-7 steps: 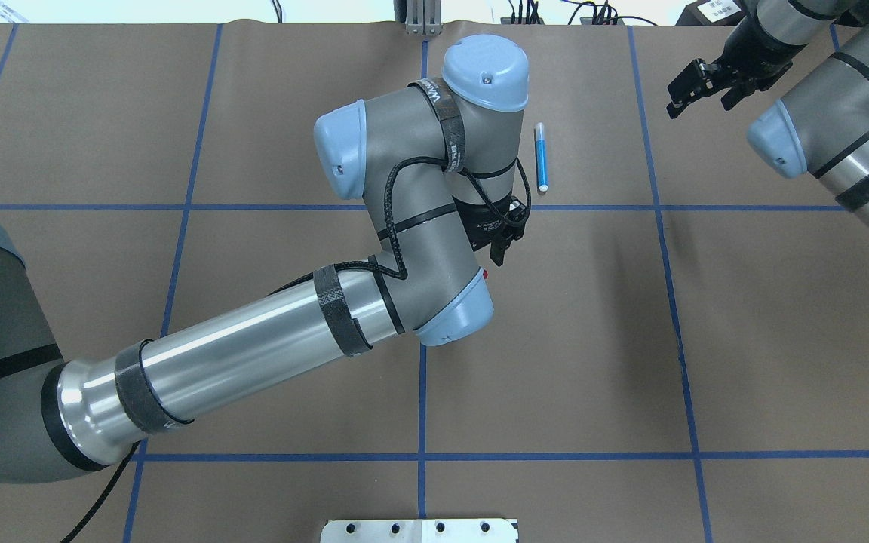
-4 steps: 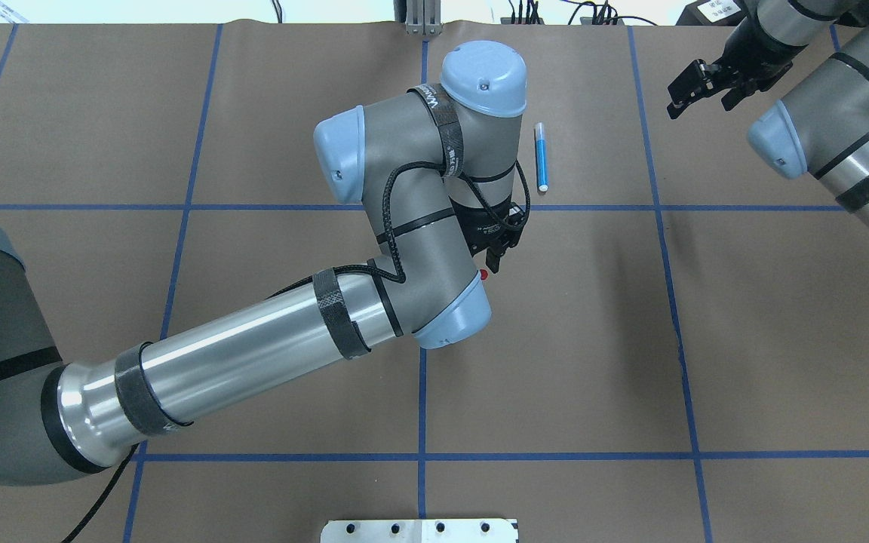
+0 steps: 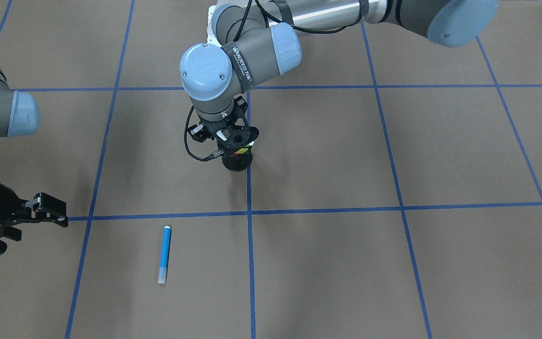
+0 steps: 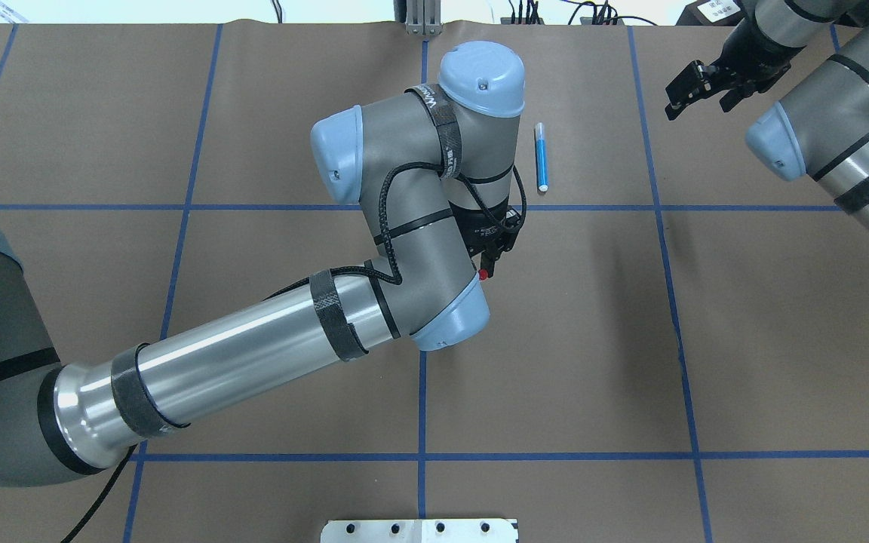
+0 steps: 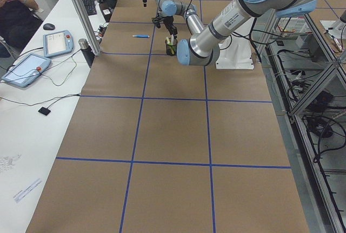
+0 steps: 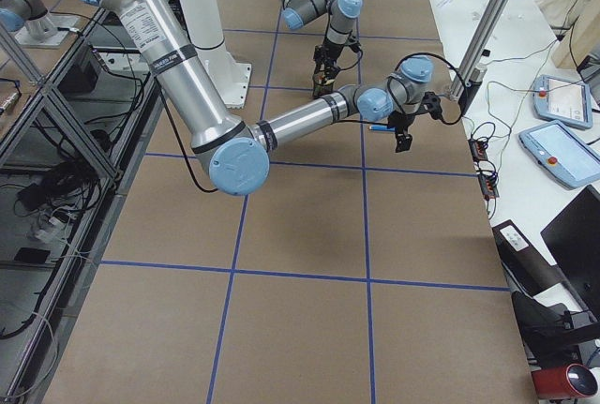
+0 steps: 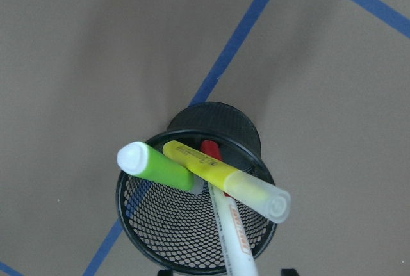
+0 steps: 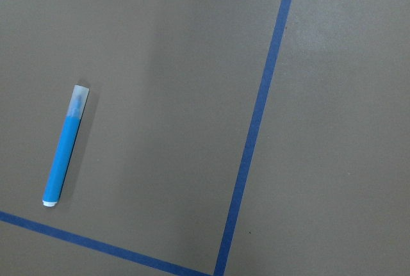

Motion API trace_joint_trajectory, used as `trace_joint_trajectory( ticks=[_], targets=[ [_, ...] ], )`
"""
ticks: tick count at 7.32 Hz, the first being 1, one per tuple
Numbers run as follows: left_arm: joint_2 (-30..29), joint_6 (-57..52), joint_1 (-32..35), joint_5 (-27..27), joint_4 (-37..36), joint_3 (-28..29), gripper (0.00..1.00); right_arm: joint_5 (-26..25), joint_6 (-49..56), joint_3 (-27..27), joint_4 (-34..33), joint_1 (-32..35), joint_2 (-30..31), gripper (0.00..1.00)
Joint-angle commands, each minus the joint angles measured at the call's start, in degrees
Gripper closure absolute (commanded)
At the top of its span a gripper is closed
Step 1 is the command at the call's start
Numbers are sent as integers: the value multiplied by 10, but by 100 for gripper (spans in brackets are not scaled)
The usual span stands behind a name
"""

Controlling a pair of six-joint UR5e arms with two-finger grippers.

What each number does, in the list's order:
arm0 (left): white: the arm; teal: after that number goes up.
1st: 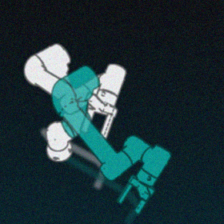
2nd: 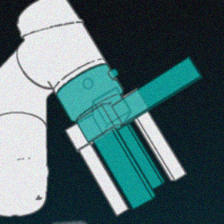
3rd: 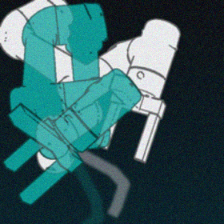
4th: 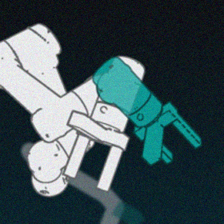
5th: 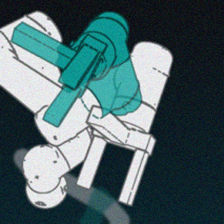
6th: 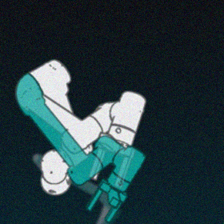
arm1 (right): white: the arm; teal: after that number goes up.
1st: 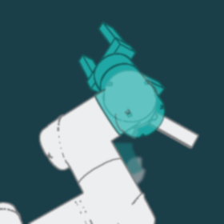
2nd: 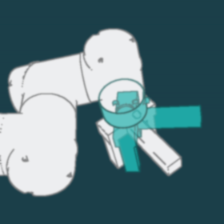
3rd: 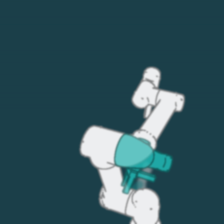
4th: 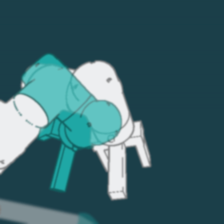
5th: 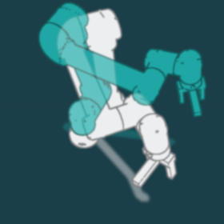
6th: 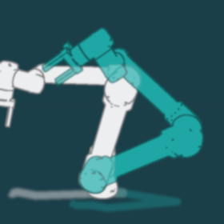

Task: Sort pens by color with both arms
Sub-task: 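Align the left gripper fingers around the red-capped white marker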

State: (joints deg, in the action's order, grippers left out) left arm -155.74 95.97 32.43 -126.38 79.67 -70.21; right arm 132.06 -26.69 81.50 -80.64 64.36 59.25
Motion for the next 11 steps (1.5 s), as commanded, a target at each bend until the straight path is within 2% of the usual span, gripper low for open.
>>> trace_joint_trajectory(
  ticks=[1, 4, 6, 9, 11],
  targets=[
    [3, 0, 0, -1, -8, -8, 40, -1, -3, 1, 0, -2, 0, 2],
    [7, 0, 0, -1, -11, -9, 52, -1, -3, 0, 0, -2, 0, 2],
    [10, -3, 0, -1, -11, -10, 64, -1, -4, 0, 0, -3, 0, 2],
    [36, -3, 0, -12, -40, -65, 66, -1, -4, 0, 0, -3, 0, 2],
    [37, -5, 0, -12, -39, -67, 65, -1, -4, 0, 0, -3, 0, 2]
  ],
)
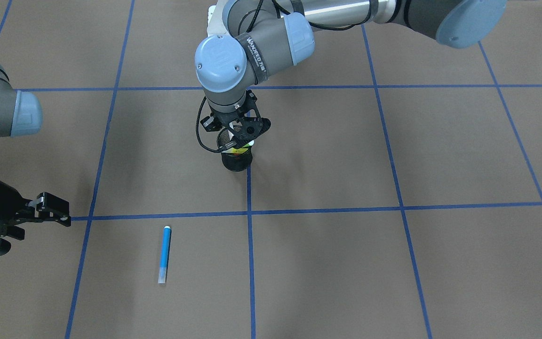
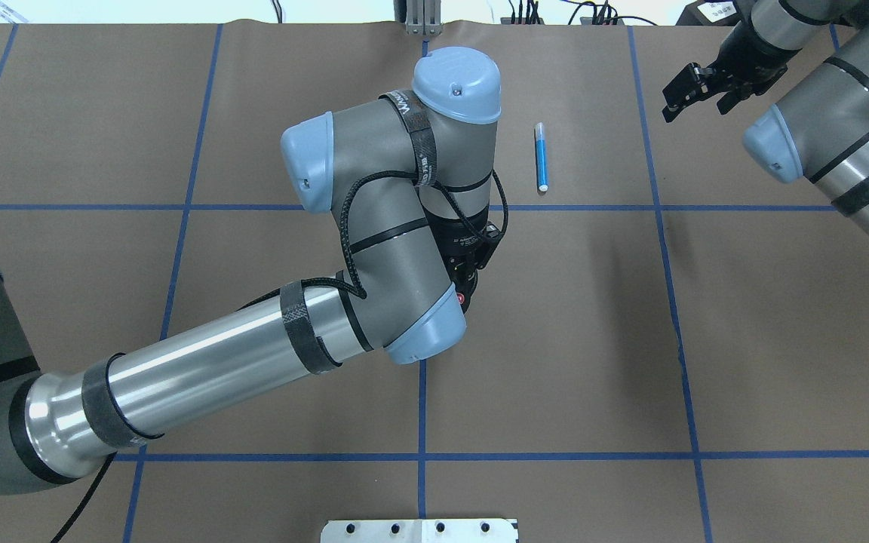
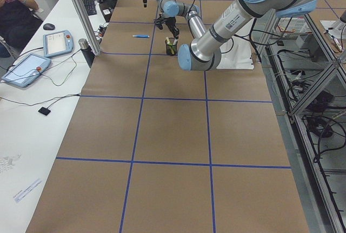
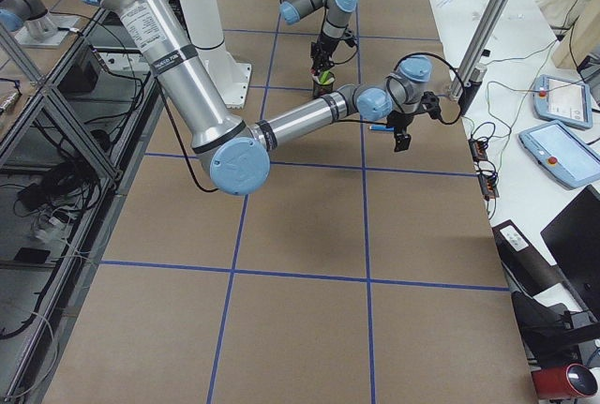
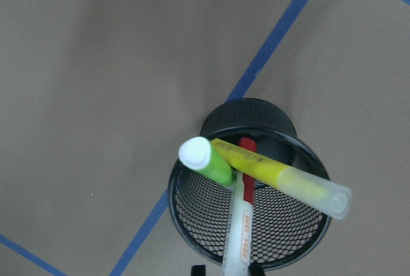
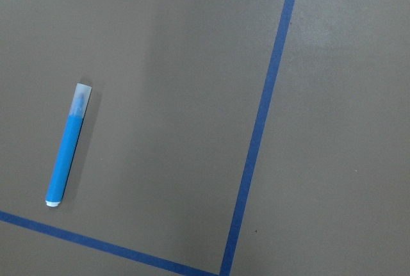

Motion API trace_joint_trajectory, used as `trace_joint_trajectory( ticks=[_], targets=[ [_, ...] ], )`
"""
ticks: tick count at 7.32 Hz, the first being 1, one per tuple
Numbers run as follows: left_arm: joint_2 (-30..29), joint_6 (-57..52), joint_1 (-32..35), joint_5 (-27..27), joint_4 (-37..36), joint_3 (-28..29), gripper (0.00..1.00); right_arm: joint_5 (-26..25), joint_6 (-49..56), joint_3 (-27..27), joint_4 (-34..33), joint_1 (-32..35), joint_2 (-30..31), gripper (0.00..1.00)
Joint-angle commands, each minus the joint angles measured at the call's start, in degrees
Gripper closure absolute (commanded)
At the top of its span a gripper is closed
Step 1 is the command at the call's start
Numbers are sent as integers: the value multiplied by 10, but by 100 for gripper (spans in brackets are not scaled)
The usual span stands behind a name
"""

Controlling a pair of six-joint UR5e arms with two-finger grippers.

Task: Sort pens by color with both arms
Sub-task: 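Align the left gripper fingers around the red-capped white marker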

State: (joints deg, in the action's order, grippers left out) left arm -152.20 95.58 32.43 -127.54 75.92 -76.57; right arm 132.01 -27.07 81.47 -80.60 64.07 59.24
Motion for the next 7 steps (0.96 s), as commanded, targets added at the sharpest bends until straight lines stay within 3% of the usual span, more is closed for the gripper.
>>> trace_joint_trajectory(
  ticks=[1, 7],
  targets=[
    [2, -3, 0, -1, -2, -1, 65, 0, 0, -1, 0, 0, 0, 2],
    [7, -88, -1, -1, 0, -5, 65, -3, 0, -5, 0, -3, 0, 2]
  ],
)
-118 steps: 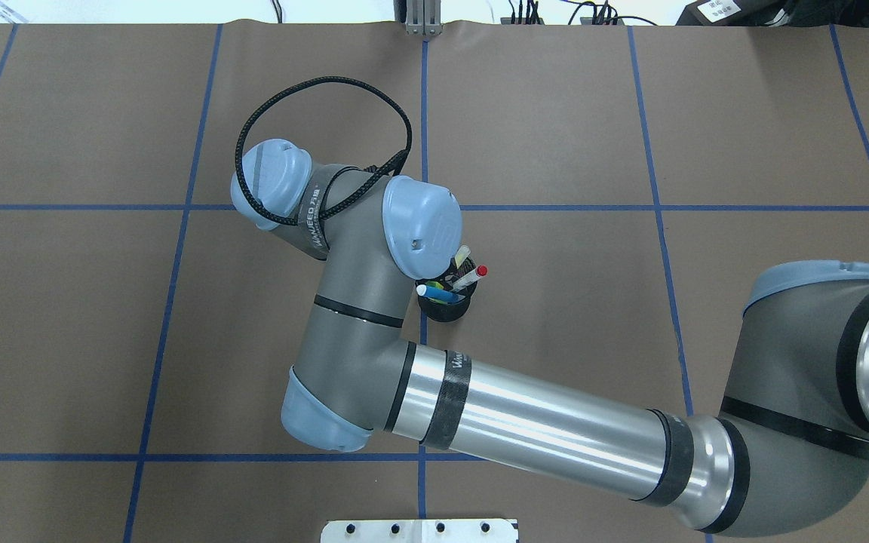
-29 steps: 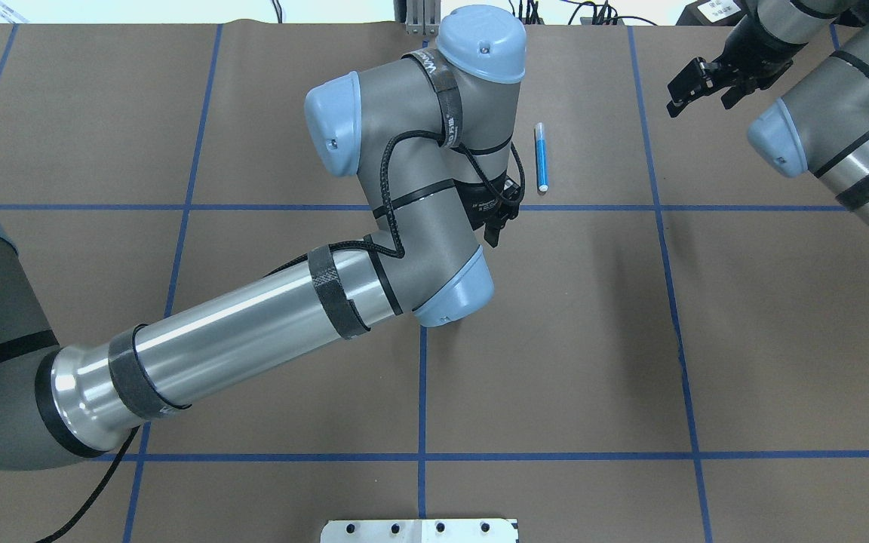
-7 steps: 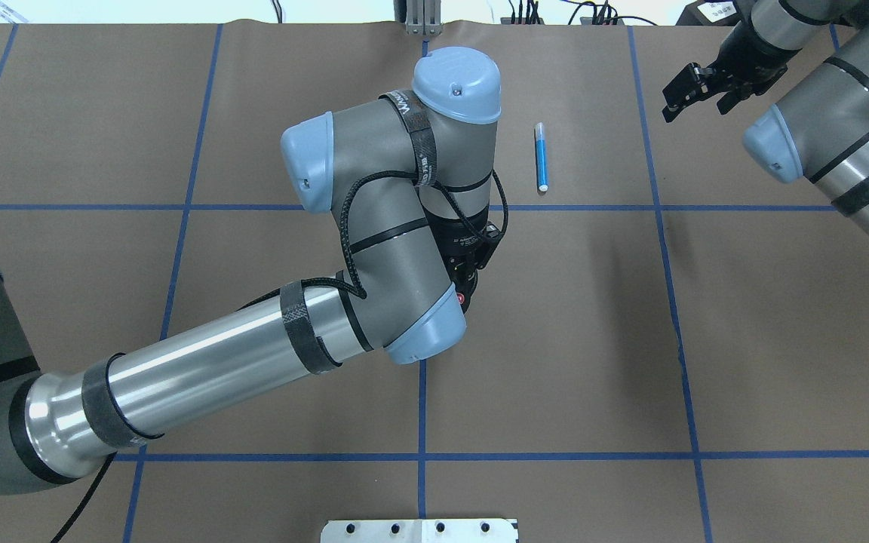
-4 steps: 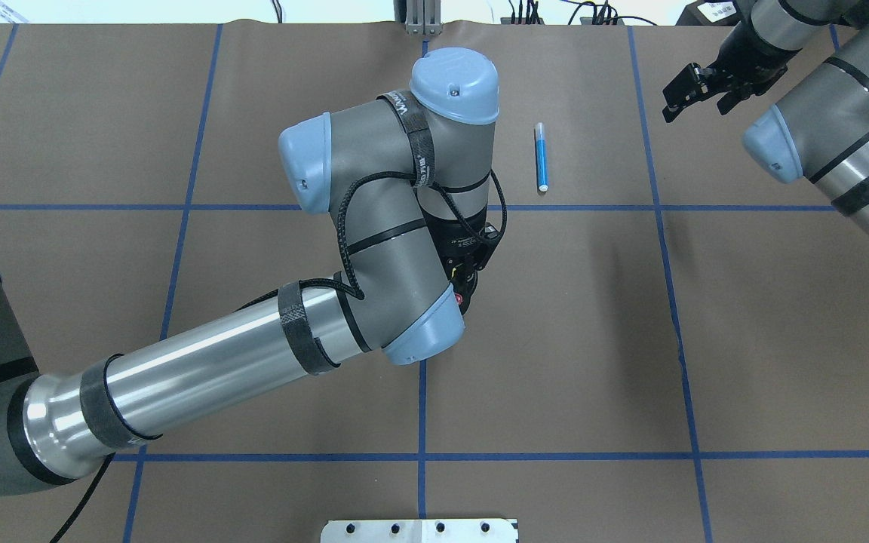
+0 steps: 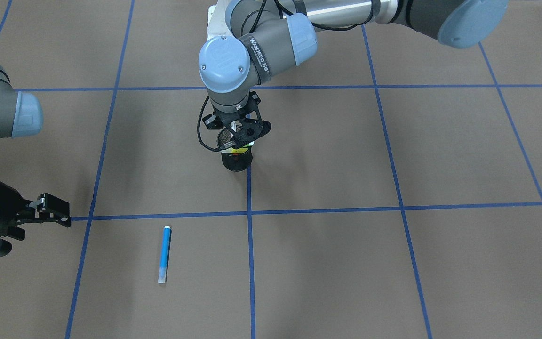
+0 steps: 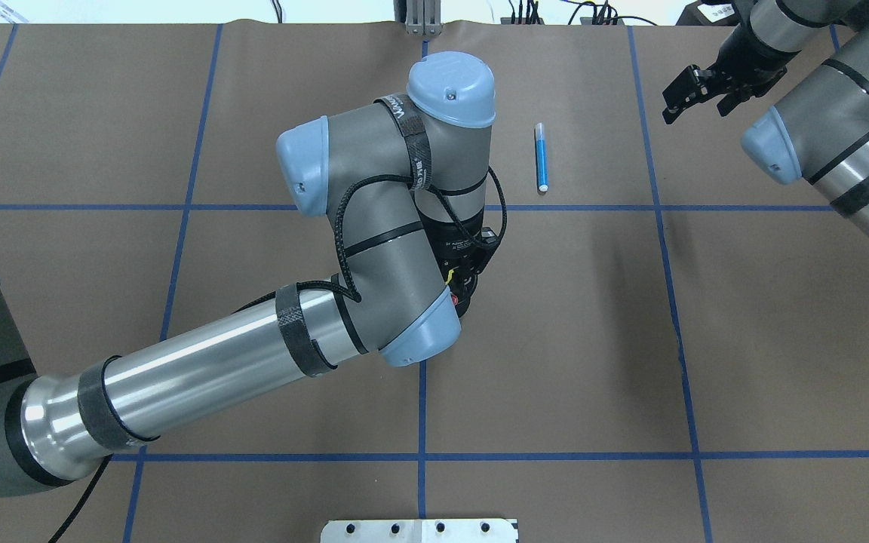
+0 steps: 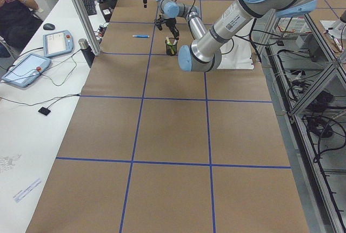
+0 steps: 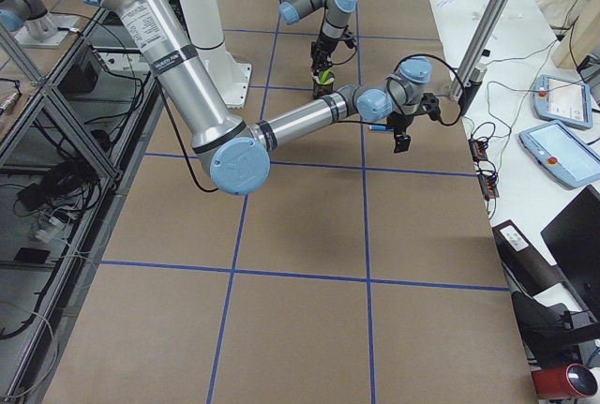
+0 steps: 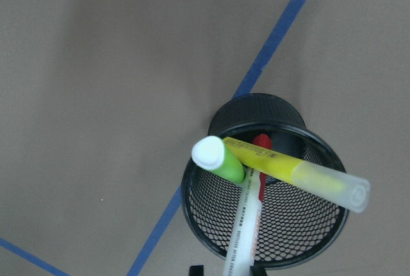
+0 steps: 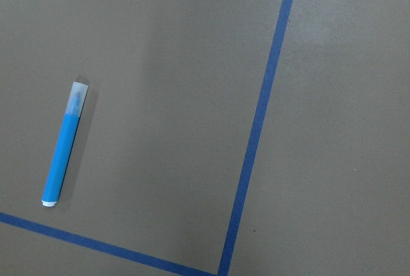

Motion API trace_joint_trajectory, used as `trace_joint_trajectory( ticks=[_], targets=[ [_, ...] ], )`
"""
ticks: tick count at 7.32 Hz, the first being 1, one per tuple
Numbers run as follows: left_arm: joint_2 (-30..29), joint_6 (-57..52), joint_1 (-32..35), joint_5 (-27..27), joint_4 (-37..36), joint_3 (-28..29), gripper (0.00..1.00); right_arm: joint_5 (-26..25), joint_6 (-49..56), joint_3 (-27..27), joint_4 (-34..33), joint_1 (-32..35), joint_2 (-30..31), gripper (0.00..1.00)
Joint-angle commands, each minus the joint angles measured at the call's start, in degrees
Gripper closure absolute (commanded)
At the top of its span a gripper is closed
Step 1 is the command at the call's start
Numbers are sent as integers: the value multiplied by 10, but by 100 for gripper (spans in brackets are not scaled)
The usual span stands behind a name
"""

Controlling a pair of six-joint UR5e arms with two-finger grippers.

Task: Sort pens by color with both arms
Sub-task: 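Align the left gripper fingers around the red-capped white marker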

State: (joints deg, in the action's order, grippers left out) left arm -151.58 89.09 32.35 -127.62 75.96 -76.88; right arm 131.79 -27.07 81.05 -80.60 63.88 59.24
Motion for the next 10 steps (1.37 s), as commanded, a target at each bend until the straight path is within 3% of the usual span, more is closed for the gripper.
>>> trace_joint_trajectory(
  ticks=[1, 10],
  targets=[
    [0, -36, 0, 0, 0, -2, 65, -1, 0, -2, 0, -2, 0, 2],
    [10, -123, -8, 2, 6, -13, 65, -1, 0, -5, -1, -3, 2, 2]
  ],
)
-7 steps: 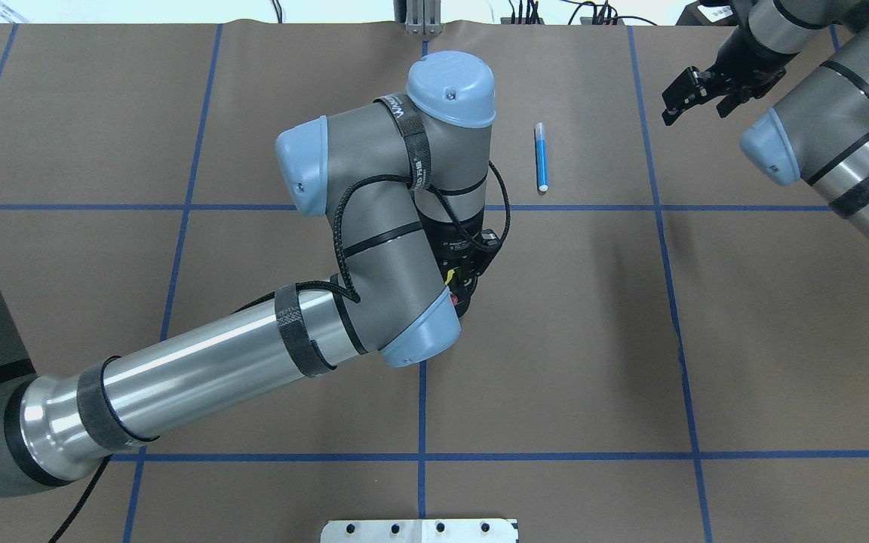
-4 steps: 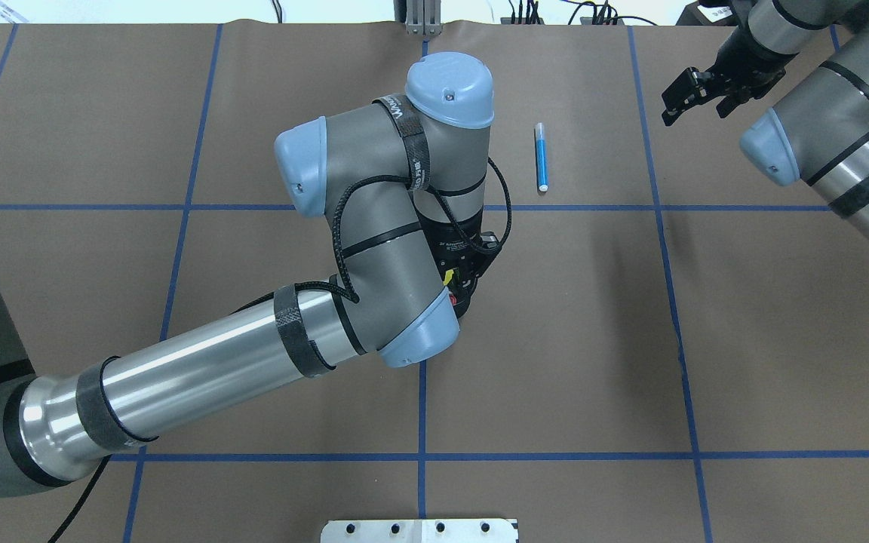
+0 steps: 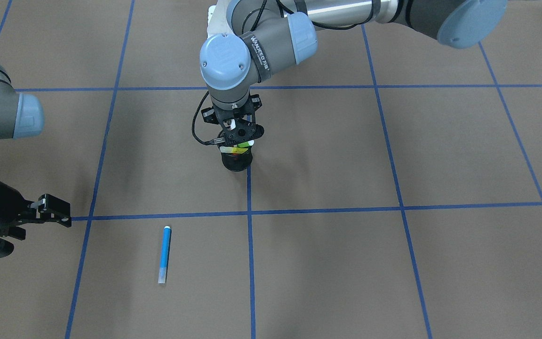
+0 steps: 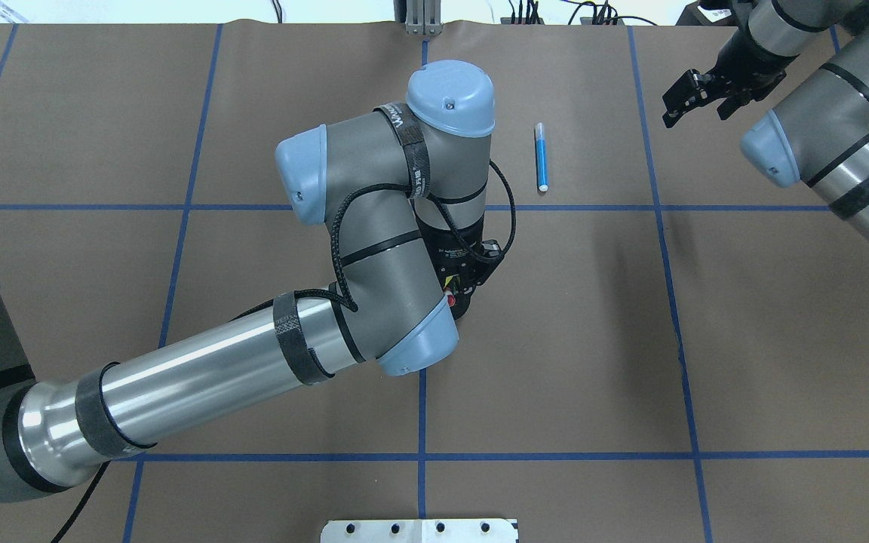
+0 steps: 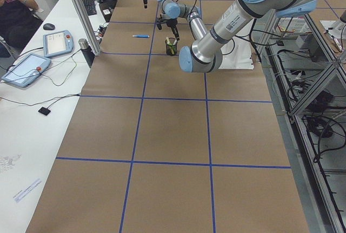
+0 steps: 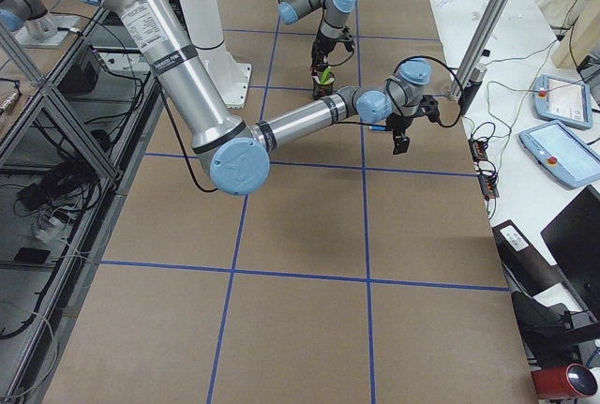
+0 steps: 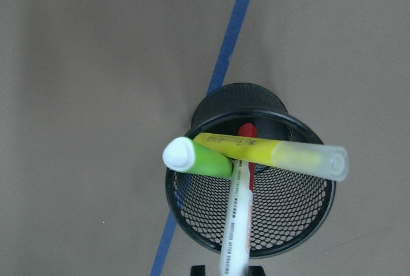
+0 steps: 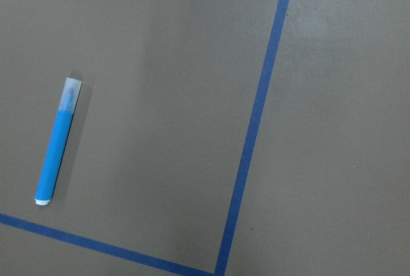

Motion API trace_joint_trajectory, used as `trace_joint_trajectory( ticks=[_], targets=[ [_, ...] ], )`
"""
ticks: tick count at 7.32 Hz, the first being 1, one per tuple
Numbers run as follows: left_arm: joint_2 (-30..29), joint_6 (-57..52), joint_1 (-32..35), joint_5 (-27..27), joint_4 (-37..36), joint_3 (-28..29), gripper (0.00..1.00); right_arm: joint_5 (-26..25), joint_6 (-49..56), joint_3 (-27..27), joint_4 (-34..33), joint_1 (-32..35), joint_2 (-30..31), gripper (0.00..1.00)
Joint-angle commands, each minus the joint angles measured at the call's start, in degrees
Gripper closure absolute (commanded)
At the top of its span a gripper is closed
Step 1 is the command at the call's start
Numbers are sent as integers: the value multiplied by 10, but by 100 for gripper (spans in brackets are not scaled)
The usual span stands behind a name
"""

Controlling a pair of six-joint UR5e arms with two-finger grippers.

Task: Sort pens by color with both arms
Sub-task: 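Close the left gripper on the red-capped white marker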

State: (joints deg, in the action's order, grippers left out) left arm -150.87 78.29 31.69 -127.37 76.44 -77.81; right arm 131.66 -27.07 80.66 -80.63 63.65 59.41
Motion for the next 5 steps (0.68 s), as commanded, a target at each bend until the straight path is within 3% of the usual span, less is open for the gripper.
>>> trace_joint_trajectory(
  ticks=[1, 5],
  targets=[
    [3, -16, -5, -2, 1, -5, 65, 0, 0, -3, 0, -1, 0, 2],
    [12, -31, -7, -3, 27, -4, 76, 0, 0, -7, 4, -1, 0, 2]
  ],
)
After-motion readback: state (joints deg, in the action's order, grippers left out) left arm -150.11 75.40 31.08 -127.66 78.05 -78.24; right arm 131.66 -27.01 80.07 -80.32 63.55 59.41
